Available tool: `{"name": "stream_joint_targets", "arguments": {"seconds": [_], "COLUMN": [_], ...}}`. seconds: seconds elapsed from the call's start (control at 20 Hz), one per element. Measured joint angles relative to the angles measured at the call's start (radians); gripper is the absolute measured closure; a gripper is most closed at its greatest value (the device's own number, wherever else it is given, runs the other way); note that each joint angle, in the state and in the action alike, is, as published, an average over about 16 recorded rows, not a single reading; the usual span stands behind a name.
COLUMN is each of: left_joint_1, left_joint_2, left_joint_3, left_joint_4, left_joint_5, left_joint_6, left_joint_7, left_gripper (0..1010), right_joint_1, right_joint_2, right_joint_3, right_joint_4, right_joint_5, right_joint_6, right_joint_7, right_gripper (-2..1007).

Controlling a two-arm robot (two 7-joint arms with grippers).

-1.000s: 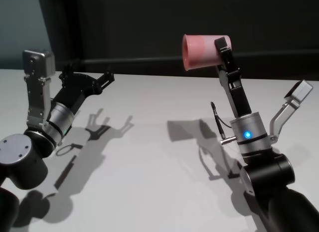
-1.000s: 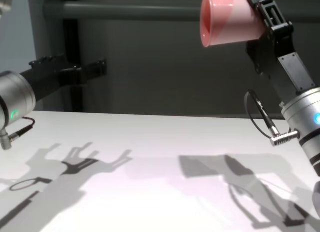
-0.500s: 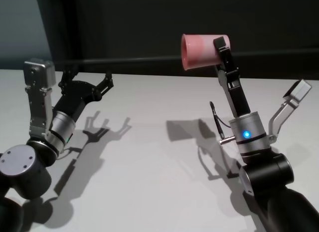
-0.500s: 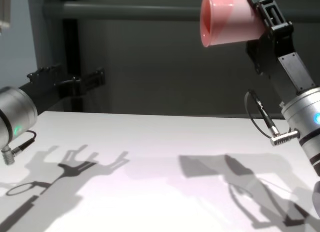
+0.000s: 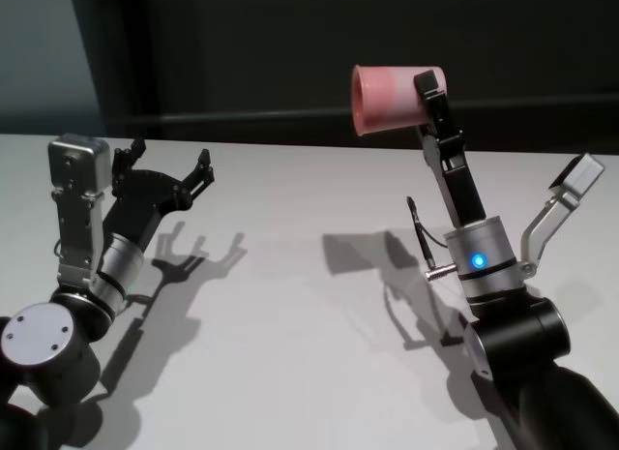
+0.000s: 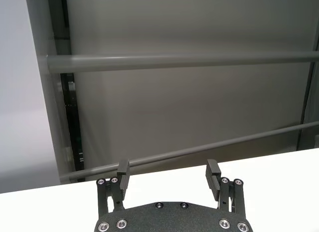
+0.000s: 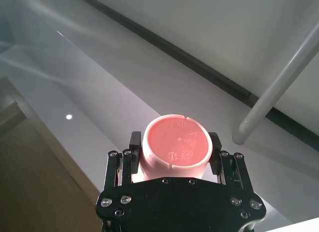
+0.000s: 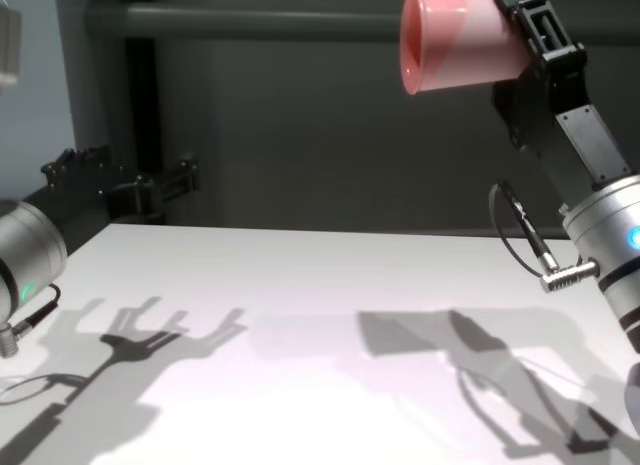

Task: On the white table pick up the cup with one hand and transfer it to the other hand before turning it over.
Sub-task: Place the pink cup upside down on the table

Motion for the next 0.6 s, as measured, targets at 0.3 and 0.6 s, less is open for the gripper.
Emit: {"name": "stream_joint_targets", "arguments": {"seconds": [0.3, 0.6], "left_joint_1": [0.039, 0.080], "left_joint_2": [-0.004, -0.009], "left_joint_3": [-0.015, -0.031], "left_joint_4": [-0.019, -0.042], "left_joint_5": [0.017, 0.023], "left_joint_6": [-0.023, -0.040], "left_joint_7": [0.008, 0.011], "left_gripper": [7, 7], "right_joint_1": [0.000, 0.000], "right_joint_2": [0.000, 0.000], "right_joint_3": [0.000, 0.000], "right_joint_4": [0.000, 0.000], "right_joint_5": [0.000, 0.000], "right_joint_6": [0.000, 0.000], "right_joint_7": [0.000, 0.000], "right_gripper": [236, 236]}}
